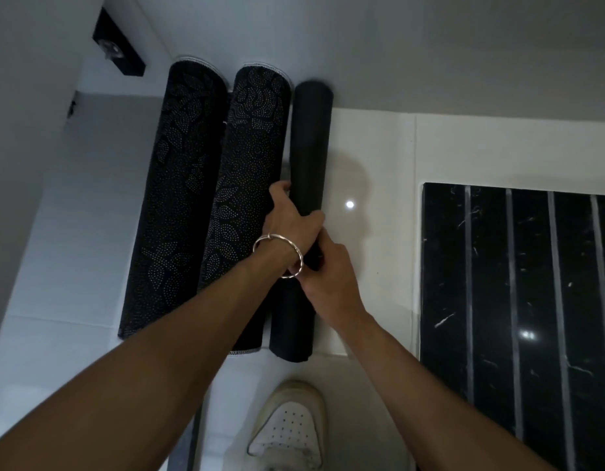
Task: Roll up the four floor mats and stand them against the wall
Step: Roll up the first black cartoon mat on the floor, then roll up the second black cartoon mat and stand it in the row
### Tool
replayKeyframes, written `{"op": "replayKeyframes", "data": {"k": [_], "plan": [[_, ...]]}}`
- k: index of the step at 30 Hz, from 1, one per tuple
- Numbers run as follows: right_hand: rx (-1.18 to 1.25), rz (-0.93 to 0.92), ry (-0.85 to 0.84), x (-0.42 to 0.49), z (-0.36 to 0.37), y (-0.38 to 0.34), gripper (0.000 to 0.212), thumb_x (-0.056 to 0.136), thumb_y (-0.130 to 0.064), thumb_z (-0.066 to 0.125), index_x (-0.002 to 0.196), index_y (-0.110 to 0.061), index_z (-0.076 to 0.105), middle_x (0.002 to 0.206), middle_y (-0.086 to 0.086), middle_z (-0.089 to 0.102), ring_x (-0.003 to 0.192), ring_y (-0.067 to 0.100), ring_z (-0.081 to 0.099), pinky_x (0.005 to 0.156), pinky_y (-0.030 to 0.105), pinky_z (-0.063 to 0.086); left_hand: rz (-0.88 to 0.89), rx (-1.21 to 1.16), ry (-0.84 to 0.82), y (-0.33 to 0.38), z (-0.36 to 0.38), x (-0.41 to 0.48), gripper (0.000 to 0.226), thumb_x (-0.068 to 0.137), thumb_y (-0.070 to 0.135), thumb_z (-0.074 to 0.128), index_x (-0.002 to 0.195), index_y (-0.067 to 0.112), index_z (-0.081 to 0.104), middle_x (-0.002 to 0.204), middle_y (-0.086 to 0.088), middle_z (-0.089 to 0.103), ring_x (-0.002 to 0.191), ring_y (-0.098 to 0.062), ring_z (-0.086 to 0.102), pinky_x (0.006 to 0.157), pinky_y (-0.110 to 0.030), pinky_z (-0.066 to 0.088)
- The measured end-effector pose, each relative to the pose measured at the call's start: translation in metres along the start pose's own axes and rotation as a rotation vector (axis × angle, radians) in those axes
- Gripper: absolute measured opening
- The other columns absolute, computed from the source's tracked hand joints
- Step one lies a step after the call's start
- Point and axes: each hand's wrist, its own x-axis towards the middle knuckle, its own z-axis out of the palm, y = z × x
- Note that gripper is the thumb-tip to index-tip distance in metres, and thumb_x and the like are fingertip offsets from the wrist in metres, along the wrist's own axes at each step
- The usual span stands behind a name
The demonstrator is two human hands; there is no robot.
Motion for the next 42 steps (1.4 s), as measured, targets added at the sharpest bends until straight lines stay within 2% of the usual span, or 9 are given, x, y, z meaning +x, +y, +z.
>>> {"op": "replayKeyframes", "data": {"k": [6,9,13,19,22,25,33,38,42], "plan": [[0.009,0.003,-0.036,0.010,0.003,0.003,0.019,0.065,-0.025,0.062,0.077,-0.010,0.058,0.070,0.007,0.059,0.062,0.013,0.050,0.052,0.010,0.036,0.074,0.379,-0.021,0.001,0.006,-0.005,0.070,0.093,0.009,0.045,0.150,0.004,0.003,0.155,-0.018,0.011,0.140,-0.029,0.024,0.111,-0.028,0.022],[0.023,0.051,-0.031,0.008,0.007,0.006,0.053,0.054,-0.047,0.062,0.086,-0.004,0.060,0.094,0.016,0.062,0.077,0.023,0.059,0.064,0.025,0.047,0.216,0.572,-0.026,0.002,0.008,-0.009,0.069,0.091,0.007,0.047,0.150,0.006,0.011,0.157,-0.018,-0.004,0.146,-0.028,0.003,0.118,-0.029,0.009],[0.029,0.068,-0.118,0.007,0.001,0.006,0.016,0.069,-0.022,0.072,0.073,-0.024,0.056,0.073,-0.001,0.057,0.063,-0.004,0.052,0.062,0.015,0.041,0.259,0.711,-0.038,-0.001,0.008,-0.010,0.065,0.093,0.011,0.045,0.149,0.006,0.013,0.157,-0.018,-0.009,0.146,-0.029,-0.005,0.116,-0.028,0.004],[-0.030,0.056,-0.213,0.006,0.002,0.000,0.026,0.084,0.004,0.064,0.109,0.004,0.062,0.098,0.015,0.066,0.074,-0.007,0.058,0.074,0.017,0.047,0.284,0.982,-0.054,-0.018,0.002,0.002,0.069,0.092,0.033,0.047,0.147,0.002,0.018,0.157,-0.018,-0.002,0.145,-0.032,-0.004,0.119,-0.037,0.003],[-0.117,0.082,-0.266,0.008,-0.015,-0.017,0.026,0.088,-0.007,0.062,0.113,0.001,0.063,0.114,0.021,0.065,0.099,0.021,0.064,0.083,0.031,0.049,0.255,0.945,-0.017,-0.004,0.004,0.002,0.057,0.090,0.028,0.046,0.140,0.002,0.033,0.156,-0.016,0.010,0.144,-0.032,0.007,0.116,-0.039,0.016],[-0.306,0.090,-0.375,0.016,-0.040,-0.031,0.024,0.095,-0.021,0.054,0.111,-0.008,0.065,0.117,0.016,0.065,0.101,0.023,0.060,0.064,0.019,0.033,0.256,0.931,0.040,0.018,-0.002,0.004,0.053,0.086,0.028,0.052,0.132,0.005,0.041,0.149,-0.017,0.021,0.136,-0.035,0.020,0.109,-0.042,0.024],[-0.463,0.106,-0.171,0.031,-0.128,-0.053,0.050,0.094,-0.047,0.045,0.136,-0.021,0.048,0.131,0.003,0.056,0.120,0.018,0.052,0.093,0.026,0.038,0.578,0.929,-0.217,0.077,0.015,0.012,0.053,0.094,0.033,0.046,0.139,0.007,0.041,0.145,-0.018,0.036,0.134,-0.034,0.033,0.112,-0.040,0.028],[-0.502,0.084,-0.051,-0.006,-0.197,-0.065,0.023,0.097,-0.036,0.046,0.111,-0.021,0.056,0.090,-0.012,0.054,0.093,0.013,0.054,0.080,0.025,0.041,0.746,0.928,-0.288,0.111,0.045,-0.010,0.054,0.096,0.036,0.045,0.143,0.012,0.036,0.148,-0.013,0.036,0.136,-0.030,0.034,0.113,-0.038,0.028],[-0.556,0.123,0.075,-0.055,-0.262,-0.068,0.046,0.097,-0.038,0.046,0.139,-0.018,0.045,0.129,0.002,0.055,0.119,0.019,0.051,0.092,0.026,0.035,0.913,0.972,-0.324,0.160,0.086,-0.038,0.055,0.096,0.038,0.043,0.144,0.013,0.035,0.148,-0.014,0.035,0.135,-0.031,0.034,0.112,-0.041,0.029]]}}
